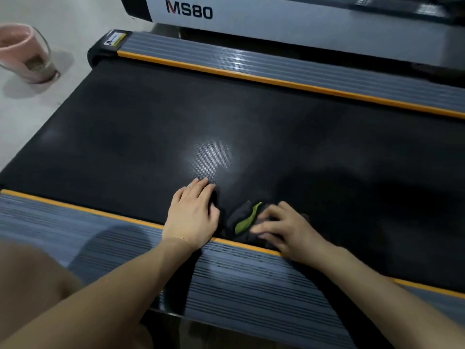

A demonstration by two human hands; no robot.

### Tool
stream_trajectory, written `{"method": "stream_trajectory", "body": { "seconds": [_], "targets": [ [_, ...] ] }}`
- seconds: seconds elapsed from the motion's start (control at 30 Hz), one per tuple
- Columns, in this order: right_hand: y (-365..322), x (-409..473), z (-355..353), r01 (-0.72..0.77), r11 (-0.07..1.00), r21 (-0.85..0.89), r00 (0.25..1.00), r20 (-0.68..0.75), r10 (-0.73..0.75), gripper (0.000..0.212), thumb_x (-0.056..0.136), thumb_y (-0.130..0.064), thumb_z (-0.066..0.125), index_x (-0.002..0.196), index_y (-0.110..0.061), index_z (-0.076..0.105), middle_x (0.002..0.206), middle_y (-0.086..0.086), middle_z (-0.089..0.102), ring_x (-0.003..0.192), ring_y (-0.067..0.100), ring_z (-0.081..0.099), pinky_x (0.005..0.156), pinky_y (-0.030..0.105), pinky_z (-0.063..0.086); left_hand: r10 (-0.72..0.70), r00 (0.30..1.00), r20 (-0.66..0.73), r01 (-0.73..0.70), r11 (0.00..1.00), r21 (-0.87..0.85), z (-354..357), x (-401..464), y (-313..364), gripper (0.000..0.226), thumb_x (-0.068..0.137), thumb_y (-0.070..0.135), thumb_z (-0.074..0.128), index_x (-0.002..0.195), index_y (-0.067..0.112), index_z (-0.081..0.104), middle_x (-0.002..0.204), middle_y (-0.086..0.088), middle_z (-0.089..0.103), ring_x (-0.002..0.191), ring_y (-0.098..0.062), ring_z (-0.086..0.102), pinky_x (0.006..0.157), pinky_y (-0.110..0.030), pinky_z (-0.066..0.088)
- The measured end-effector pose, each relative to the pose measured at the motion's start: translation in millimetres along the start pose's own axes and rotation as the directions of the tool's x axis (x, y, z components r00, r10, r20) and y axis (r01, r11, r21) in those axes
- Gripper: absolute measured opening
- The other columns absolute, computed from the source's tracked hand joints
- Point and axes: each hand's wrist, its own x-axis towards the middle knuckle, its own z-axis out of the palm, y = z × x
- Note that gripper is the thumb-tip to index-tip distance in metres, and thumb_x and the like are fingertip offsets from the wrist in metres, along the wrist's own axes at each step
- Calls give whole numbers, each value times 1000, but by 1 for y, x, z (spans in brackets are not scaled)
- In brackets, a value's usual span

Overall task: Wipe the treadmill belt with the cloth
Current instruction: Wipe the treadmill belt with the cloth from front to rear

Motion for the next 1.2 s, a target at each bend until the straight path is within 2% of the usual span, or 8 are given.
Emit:
{"method": "stream_trajectory", "body": {
  "seconds": [0.13,0.27,0.37,0.63,0.73,0.9,1.03,1.2],
  "targets": [
    [27,30,-12,8,997,-79,998,55,-4,19,95,-32,64,113,-32,72,103,-8,64,85,19,53,78,29,45,12,1000,8,-12,1000,1,1,-1,0,52,87,34,42,133,20,61,147,0,54,142,-20,43,119,-40,30],
    [50,62,-21,-201,975,-97,976,-107,190,27,93,-32,61,115,-24,73,100,-4,73,79,27,54,77,26,40,5,1000,5,-5,1000,-4,0,-1,1,50,88,32,45,134,20,60,148,0,54,142,-18,42,120,-38,27],
    [42,74,-24,-249,964,-97,964,-116,238,26,94,-33,61,116,-29,73,99,-4,72,84,25,54,81,30,43,6,1000,4,-6,1000,-12,-2,-1,2,49,88,30,47,134,20,60,148,1,54,142,-17,41,121,-38,26],
    [35,55,-29,-403,912,-78,838,-433,332,25,93,-30,64,117,-28,72,102,-7,70,85,20,49,79,32,47,9,1000,-16,-9,1000,-7,-4,-1,3,47,87,31,46,130,21,62,147,2,54,142,-17,42,119,-40,29],
    [29,53,-15,-437,897,-73,824,-433,366,27,92,-32,64,118,-27,72,104,-7,68,90,21,50,80,38,49,15,1000,-24,-15,1000,-15,-4,-1,2,46,88,31,47,130,20,62,147,0,54,142,-18,43,119,-39,29],
    [15,51,10,-471,836,-283,854,-386,350,33,84,-37,72,117,-32,71,107,-7,67,92,25,53,77,38,48,55,998,0,-55,998,-23,-2,-1,0,41,88,30,50,127,22,61,147,-3,53,143,-22,41,116,-39,30],
    [14,63,15,-549,805,-223,806,-397,439,37,85,-22,74,121,-24,68,108,0,64,95,28,54,84,42,51,38,999,23,-37,997,-70,-2,0,-3,45,90,32,43,129,19,60,149,-5,52,145,-22,38,116,-40,33],
    [0,73,29,-617,763,-192,742,-465,483,35,85,-13,74,119,-20,69,106,3,62,87,29,53,77,34,45,55,996,68,-43,985,-165,-5,4,-14,49,89,33,39,132,20,59,149,-2,51,146,-19,36,115,-42,34]
  ]
}}
